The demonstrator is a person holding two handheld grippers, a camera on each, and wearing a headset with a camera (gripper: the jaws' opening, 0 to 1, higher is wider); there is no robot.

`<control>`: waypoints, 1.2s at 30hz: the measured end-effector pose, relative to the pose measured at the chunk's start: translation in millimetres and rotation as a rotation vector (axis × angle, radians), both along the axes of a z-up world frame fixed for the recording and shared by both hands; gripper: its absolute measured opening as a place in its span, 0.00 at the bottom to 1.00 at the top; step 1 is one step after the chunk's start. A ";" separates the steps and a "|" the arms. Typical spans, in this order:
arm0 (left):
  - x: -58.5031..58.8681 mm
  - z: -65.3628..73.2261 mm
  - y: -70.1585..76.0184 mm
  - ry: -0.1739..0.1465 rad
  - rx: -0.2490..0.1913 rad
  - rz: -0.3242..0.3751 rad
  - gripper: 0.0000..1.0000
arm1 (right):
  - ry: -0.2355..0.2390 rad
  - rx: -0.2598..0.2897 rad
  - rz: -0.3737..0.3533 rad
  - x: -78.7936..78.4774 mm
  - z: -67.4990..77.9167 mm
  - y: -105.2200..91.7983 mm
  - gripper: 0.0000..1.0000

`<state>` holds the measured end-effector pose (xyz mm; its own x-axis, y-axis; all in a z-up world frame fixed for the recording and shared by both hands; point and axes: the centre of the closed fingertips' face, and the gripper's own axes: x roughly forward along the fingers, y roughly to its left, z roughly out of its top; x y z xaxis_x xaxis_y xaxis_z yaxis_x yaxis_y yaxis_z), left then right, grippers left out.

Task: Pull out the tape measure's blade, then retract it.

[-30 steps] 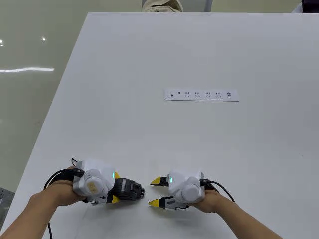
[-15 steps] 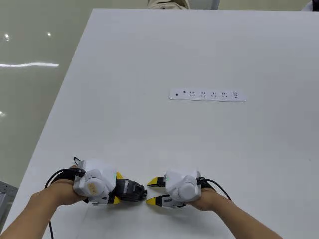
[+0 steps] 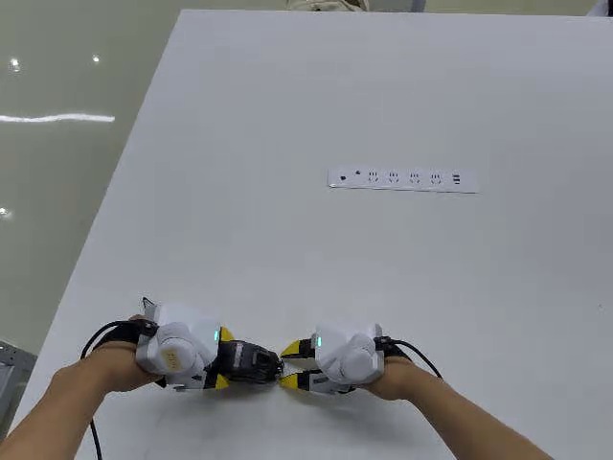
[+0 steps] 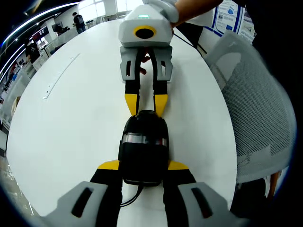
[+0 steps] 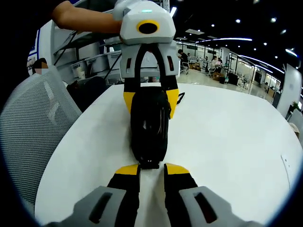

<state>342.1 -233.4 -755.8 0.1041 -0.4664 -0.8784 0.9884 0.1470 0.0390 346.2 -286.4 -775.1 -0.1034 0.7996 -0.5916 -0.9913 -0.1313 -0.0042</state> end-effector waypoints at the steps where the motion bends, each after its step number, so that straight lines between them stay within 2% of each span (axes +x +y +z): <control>1: 0.0 -0.1 0.3 0.000 -0.001 0.001 0.29 | -0.002 -0.001 0.003 0.0 0.2 0.5 0.18; 4: 0.0 -0.2 0.0 0.003 -0.004 0.006 0.29 | -0.002 -0.012 0.026 -4.0 -0.3 2.2 0.14; 6: 0.0 -0.3 -0.2 0.002 -0.004 0.004 0.29 | -0.013 -0.022 0.026 -3.7 -0.8 3.0 0.14; 13: -0.3 -0.5 0.9 0.003 -0.004 0.007 0.29 | -0.009 -0.033 0.027 -3.0 -0.6 3.7 0.13; 15: -0.4 -0.6 1.3 0.003 -0.004 0.011 0.29 | 0.006 -0.037 0.019 -2.9 -0.5 4.1 0.13; 22: -1.2 -0.5 -0.5 0.004 -0.003 0.004 0.29 | 0.003 -0.050 0.032 -5.6 -1.9 3.1 0.11; 36: -2.5 -0.5 3.2 0.003 0.010 0.006 0.29 | 0.004 -0.040 0.052 -7.5 3.4 3.2 0.09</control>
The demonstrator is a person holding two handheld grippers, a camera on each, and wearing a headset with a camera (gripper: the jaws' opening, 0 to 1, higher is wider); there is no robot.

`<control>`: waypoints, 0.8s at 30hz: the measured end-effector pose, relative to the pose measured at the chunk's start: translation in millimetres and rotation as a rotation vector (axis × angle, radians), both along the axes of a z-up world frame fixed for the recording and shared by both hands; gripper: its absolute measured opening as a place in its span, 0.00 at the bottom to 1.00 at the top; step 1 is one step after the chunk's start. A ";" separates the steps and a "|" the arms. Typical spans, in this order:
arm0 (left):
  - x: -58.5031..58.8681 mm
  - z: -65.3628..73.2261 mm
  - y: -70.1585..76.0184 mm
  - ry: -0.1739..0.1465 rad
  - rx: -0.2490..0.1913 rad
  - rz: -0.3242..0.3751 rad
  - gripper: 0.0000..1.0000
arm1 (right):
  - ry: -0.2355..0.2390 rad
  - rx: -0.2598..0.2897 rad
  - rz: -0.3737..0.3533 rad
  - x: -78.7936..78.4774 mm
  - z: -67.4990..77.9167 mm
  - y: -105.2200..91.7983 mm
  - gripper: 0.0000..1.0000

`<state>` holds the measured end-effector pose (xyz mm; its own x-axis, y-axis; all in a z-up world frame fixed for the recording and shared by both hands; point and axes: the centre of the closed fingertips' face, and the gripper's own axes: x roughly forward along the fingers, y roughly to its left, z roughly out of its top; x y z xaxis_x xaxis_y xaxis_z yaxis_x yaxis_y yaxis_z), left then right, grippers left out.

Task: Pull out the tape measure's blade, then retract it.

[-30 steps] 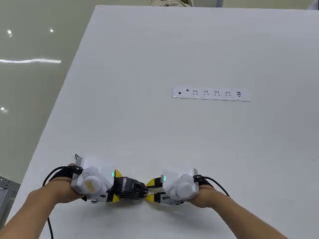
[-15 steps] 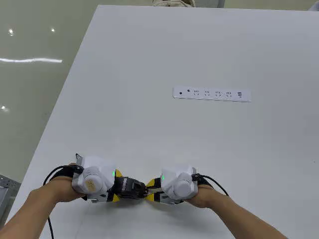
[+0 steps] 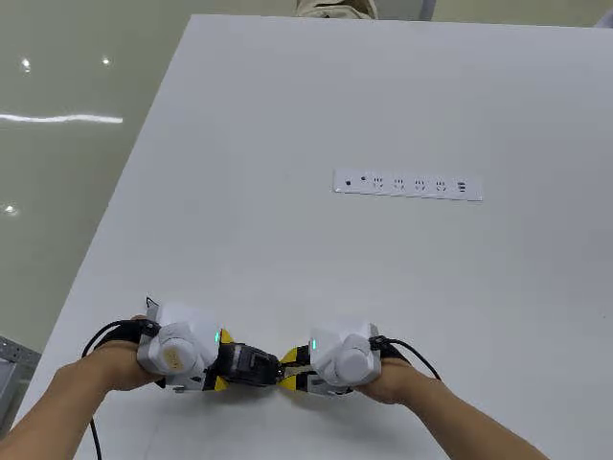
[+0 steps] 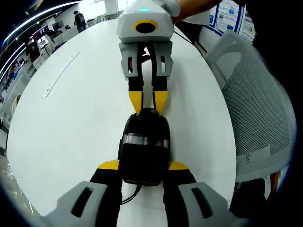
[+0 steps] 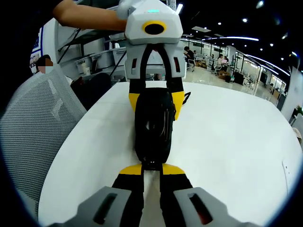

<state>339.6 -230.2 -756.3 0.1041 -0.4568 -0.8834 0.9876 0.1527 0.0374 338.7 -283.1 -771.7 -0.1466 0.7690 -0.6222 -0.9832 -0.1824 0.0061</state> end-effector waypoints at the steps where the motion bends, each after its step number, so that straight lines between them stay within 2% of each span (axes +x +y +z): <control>1: 0.1 0.0 0.1 0.000 0.001 0.001 0.29 | -0.003 -0.001 0.001 -0.1 0.3 -0.1 0.09; 24: -0.7 0.1 2.8 -0.001 0.009 0.005 0.29 | -0.008 -0.001 0.010 -1.4 4.7 -4.6 0.09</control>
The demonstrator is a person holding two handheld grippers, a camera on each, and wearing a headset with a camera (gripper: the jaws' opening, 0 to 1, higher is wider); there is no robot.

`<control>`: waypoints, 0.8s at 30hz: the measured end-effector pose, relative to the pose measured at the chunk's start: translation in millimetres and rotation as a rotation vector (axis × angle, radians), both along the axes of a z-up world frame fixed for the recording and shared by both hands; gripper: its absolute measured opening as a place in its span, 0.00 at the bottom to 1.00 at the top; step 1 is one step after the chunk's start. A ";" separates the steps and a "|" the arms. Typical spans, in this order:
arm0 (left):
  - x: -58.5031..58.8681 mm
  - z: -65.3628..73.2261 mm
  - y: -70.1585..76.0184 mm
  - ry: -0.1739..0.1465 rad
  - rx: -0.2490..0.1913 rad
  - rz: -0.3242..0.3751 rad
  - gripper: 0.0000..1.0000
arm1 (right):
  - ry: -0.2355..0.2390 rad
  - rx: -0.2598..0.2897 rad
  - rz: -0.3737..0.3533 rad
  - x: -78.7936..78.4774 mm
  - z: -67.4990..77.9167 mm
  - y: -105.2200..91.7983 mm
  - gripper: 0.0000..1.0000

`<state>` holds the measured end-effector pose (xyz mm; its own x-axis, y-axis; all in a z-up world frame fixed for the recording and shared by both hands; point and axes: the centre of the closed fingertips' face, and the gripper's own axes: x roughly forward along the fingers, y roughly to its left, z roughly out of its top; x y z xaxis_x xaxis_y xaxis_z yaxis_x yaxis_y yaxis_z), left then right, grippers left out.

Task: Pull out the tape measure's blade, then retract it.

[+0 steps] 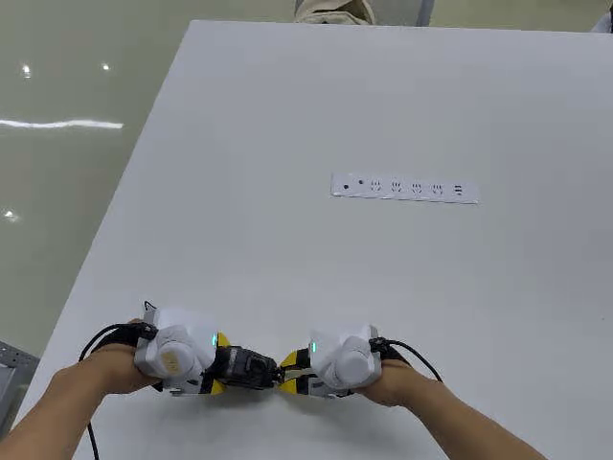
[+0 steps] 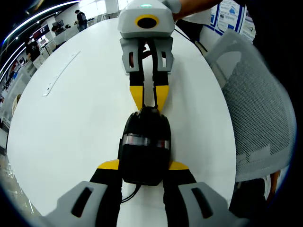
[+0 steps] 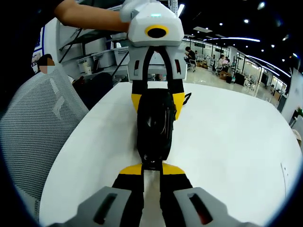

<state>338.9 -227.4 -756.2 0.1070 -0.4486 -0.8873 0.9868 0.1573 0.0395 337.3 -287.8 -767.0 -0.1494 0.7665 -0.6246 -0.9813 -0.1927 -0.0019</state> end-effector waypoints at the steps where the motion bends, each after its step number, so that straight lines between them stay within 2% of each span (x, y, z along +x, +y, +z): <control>1: -0.1 0.0 0.1 0.000 0.000 0.000 0.29 | -0.002 0.000 0.001 0.3 0.1 -0.3 0.09; 24: -1.1 -0.3 1.6 0.001 0.006 0.003 0.29 | -0.004 0.000 0.002 -0.6 6.5 -10.0 0.10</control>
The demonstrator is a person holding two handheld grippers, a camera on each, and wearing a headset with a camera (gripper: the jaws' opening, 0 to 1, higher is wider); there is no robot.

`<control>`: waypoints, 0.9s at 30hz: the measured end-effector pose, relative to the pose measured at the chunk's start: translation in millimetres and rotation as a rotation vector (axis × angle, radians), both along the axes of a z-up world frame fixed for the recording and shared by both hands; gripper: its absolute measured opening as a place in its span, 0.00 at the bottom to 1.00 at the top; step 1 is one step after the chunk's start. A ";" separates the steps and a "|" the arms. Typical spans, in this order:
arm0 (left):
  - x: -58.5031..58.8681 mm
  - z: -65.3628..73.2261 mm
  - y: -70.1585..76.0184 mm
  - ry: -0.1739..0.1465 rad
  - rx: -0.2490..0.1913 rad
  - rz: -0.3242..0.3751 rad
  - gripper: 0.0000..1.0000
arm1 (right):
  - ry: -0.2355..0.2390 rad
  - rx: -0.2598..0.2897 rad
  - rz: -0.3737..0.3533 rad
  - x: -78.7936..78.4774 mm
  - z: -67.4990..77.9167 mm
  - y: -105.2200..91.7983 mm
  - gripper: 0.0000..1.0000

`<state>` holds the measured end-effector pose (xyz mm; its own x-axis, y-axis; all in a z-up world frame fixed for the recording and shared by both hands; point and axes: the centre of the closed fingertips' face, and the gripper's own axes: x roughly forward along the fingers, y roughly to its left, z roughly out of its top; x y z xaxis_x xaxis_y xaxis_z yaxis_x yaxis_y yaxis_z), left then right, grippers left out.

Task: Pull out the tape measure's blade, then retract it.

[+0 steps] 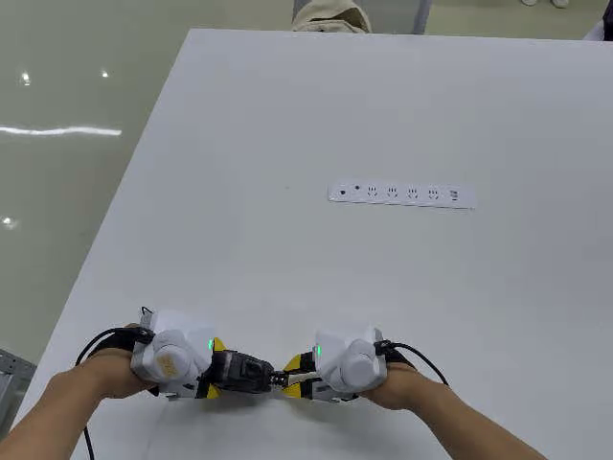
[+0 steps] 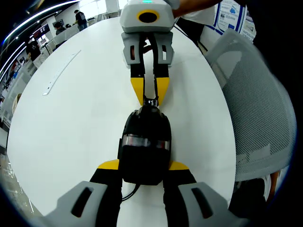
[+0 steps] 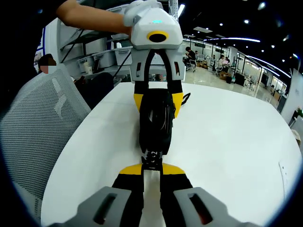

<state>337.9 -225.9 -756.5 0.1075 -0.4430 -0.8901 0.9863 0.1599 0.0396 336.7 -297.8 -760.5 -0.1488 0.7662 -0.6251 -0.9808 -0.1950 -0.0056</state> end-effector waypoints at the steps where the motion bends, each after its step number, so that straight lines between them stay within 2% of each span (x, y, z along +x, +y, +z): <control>1: -0.1 0.0 0.1 0.001 0.000 0.000 0.29 | -0.001 0.000 0.001 0.0 0.2 -0.3 0.10; 27: 0.0 -0.1 0.6 0.007 -0.003 0.005 0.29 | -0.008 -0.008 -0.001 1.2 2.0 -10.9 0.10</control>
<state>337.9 -225.2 -756.5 0.1032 -0.4454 -0.8894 0.9858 0.1648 0.0318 338.0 -308.7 -758.5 -0.1426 0.7614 -0.6325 -0.9809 -0.1939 -0.0123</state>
